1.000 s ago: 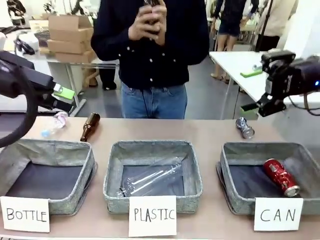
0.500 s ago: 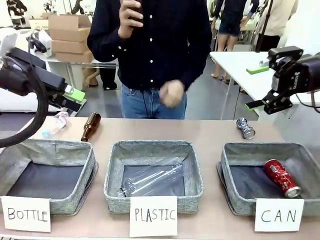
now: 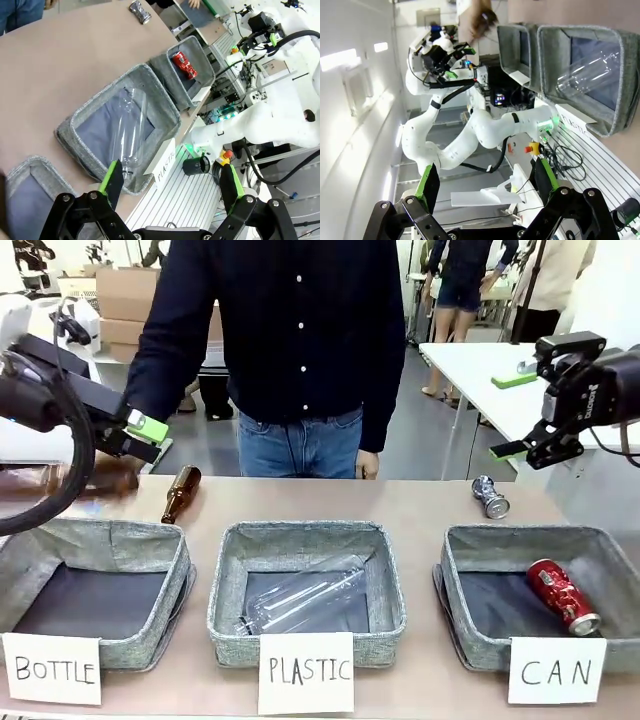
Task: Sort the can waste into the basket.
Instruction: Pick up the can waste from the table and place it in the right Fabric basket.
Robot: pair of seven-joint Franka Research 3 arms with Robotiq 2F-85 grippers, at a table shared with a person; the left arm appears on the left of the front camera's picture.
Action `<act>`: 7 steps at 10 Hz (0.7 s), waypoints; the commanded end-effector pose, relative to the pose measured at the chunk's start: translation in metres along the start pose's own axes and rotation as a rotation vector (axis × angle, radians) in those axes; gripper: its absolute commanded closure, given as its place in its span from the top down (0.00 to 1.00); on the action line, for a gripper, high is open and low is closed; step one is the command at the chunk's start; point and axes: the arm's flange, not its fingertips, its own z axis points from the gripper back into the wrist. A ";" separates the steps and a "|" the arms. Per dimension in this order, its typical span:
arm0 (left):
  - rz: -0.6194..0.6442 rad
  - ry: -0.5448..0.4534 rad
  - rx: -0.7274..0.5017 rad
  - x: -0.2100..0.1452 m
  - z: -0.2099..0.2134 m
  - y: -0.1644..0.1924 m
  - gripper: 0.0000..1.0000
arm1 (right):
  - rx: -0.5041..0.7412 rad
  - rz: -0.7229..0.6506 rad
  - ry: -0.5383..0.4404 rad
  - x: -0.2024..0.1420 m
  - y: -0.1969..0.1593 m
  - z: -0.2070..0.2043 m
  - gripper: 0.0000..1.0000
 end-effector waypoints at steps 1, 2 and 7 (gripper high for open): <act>-0.005 -0.012 0.000 0.002 0.001 0.002 1.00 | 0.002 0.004 -0.006 -0.001 0.000 -0.001 1.00; -0.005 -0.012 0.000 0.002 0.001 0.002 1.00 | 0.000 0.000 0.000 0.000 0.000 0.000 1.00; -0.005 -0.012 0.000 0.002 0.001 0.002 1.00 | -1.178 -0.077 -0.269 0.126 -0.009 -0.018 1.00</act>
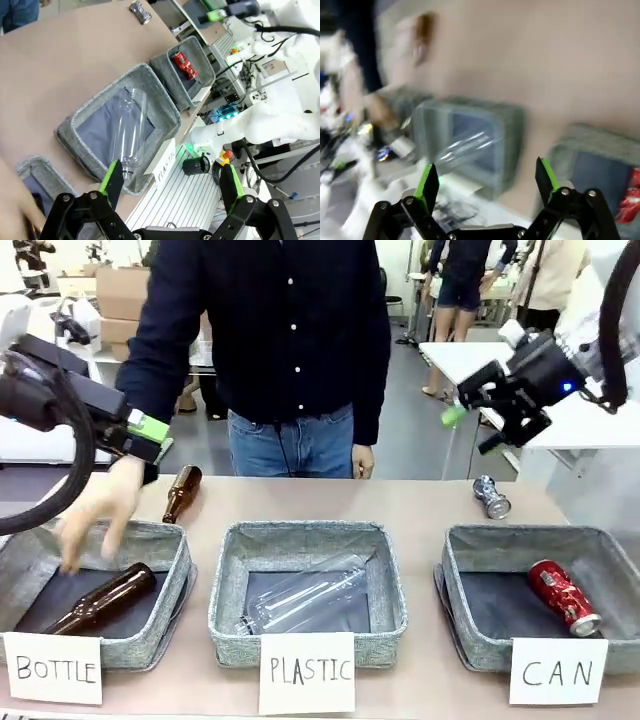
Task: Sort the can waste into the basket.
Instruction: Pick up the can waste from the table and place it in the right Fabric basket.
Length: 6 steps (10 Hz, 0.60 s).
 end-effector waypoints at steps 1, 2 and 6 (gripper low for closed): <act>-0.007 -0.012 0.000 0.002 0.001 0.001 1.00 | -0.539 -0.143 0.048 0.022 -0.011 -0.005 1.00; -0.007 -0.012 0.000 0.002 0.001 0.001 1.00 | -0.535 -0.166 0.040 0.021 -0.012 0.001 1.00; -0.007 -0.012 0.000 0.002 0.001 0.001 1.00 | -0.403 -0.100 -0.043 0.022 -0.028 0.000 1.00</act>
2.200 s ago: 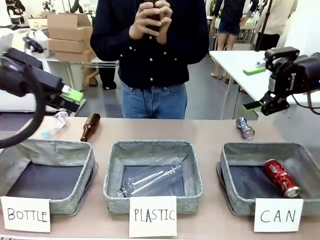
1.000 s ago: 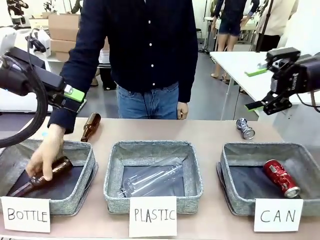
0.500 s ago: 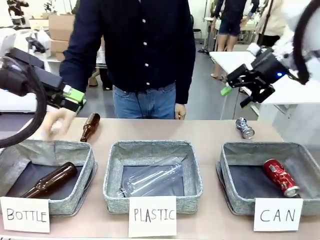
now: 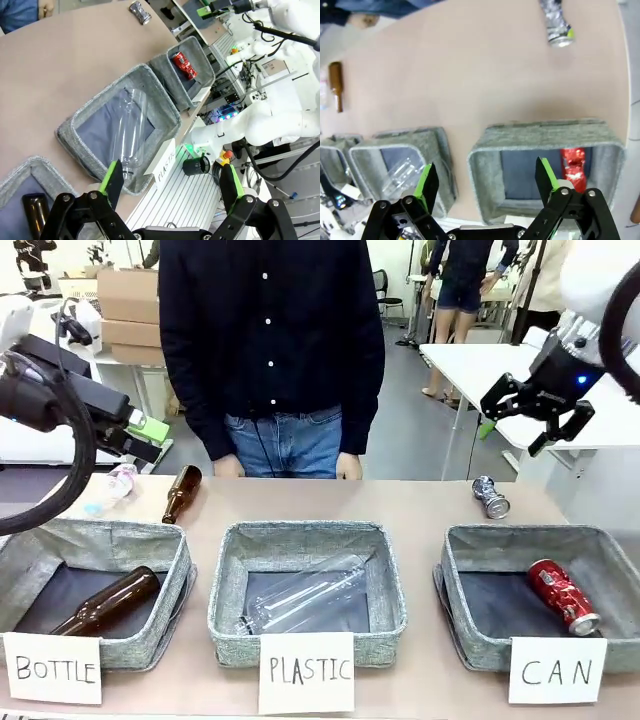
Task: Sort the can waste into the basket.
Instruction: Pick up the can waste from the table and place it in the right Fabric basket.
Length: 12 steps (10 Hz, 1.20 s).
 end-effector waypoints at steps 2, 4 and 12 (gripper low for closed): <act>-0.005 -0.010 0.000 0.001 0.001 0.002 1.00 | -0.062 -0.088 0.022 0.027 -0.001 -0.017 1.00; -0.005 -0.010 0.000 0.001 0.001 0.002 1.00 | -0.188 -0.232 0.001 0.080 -0.015 -0.070 1.00; -0.005 -0.010 0.000 0.001 0.001 0.002 1.00 | -0.398 -0.279 -0.072 0.152 -0.079 -0.233 1.00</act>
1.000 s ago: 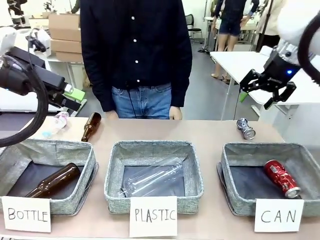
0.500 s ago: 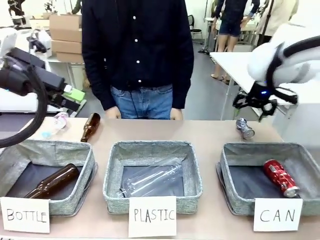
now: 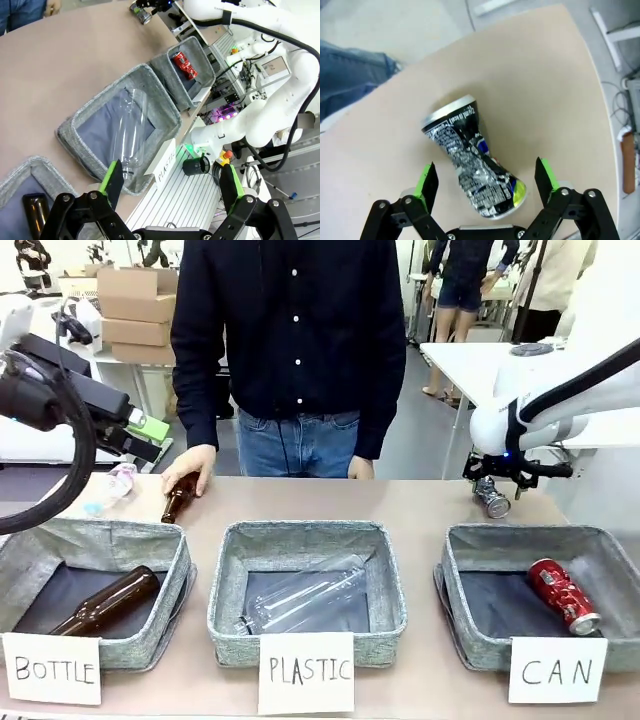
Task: Sort the can waste into the basket.
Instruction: Pick up the can waste from the table and place it in the right Fabric basket.
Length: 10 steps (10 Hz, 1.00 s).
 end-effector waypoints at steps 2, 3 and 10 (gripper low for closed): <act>-0.008 -0.012 0.000 0.001 0.001 0.000 1.00 | 0.045 -0.003 0.011 0.008 -0.004 -0.006 1.00; -0.008 -0.012 0.000 0.001 0.001 0.000 1.00 | 0.046 0.001 0.009 0.008 -0.004 -0.005 1.00; -0.008 -0.012 0.000 0.001 0.001 0.000 1.00 | 0.109 0.023 0.063 0.005 -0.001 0.001 0.00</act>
